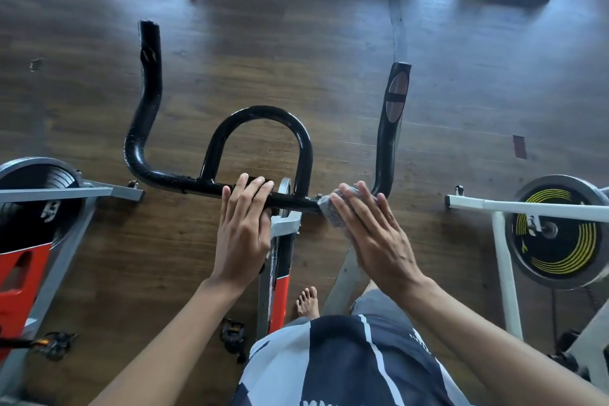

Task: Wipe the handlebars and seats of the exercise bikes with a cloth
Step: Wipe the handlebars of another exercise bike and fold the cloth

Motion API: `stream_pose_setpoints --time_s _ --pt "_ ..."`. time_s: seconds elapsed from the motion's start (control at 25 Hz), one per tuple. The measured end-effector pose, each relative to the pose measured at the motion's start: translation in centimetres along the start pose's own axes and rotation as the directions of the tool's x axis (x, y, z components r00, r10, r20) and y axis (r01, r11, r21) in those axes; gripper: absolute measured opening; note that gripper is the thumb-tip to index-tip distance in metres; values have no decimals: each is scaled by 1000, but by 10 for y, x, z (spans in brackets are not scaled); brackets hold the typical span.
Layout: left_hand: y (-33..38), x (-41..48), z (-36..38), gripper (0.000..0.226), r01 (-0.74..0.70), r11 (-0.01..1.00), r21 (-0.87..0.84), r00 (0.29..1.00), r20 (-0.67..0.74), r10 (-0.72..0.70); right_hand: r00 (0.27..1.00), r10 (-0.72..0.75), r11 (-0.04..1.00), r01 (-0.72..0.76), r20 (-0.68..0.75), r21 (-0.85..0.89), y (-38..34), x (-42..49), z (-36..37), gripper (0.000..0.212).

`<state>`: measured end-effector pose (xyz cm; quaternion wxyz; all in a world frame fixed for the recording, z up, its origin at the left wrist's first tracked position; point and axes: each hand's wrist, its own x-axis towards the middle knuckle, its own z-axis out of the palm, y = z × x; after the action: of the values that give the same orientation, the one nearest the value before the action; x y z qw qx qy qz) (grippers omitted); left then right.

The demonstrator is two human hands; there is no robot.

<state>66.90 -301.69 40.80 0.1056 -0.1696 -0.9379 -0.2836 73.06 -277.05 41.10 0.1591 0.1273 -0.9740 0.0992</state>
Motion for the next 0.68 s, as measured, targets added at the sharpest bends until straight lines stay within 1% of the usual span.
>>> stream_pose_setpoints --time_s 0.08,0.16,0.24,0.32,0.36,0.44,0.52,0.6,0.68 --pt "3 1 1 47 9 1000 11 1000 -14 -9 1000 29 997 -30 9 67 20 -11 -5 62" --pt "4 1 2 47 18 1000 19 1000 -21 -17 996 94 983 -93 3 160 24 -14 -3 49" --pt "4 1 2 47 11 1000 22 1000 -13 -11 983 186 957 -180 -4 229 6 -10 4 53" --pt "5 1 1 47 23 999 32 1000 -9 -23 969 243 943 -227 -37 243 -16 -2 15 54" --pt "9 1 1 48 40 998 39 999 -16 -39 966 251 944 -229 -63 239 -20 -1 19 50" --pt "27 0 3 51 53 997 47 998 -31 -52 972 210 956 -183 -104 229 -9 -3 18 42" --pt "49 -3 10 52 23 999 25 1000 0 -23 978 168 960 -133 -124 248 12 -5 14 39" --pt "63 -8 21 51 15 1000 7 999 48 -15 976 190 940 -150 -105 306 18 -6 13 39" --pt "65 -13 29 48 32 999 8 996 85 -33 966 247 916 -207 -77 344 7 -2 14 40"
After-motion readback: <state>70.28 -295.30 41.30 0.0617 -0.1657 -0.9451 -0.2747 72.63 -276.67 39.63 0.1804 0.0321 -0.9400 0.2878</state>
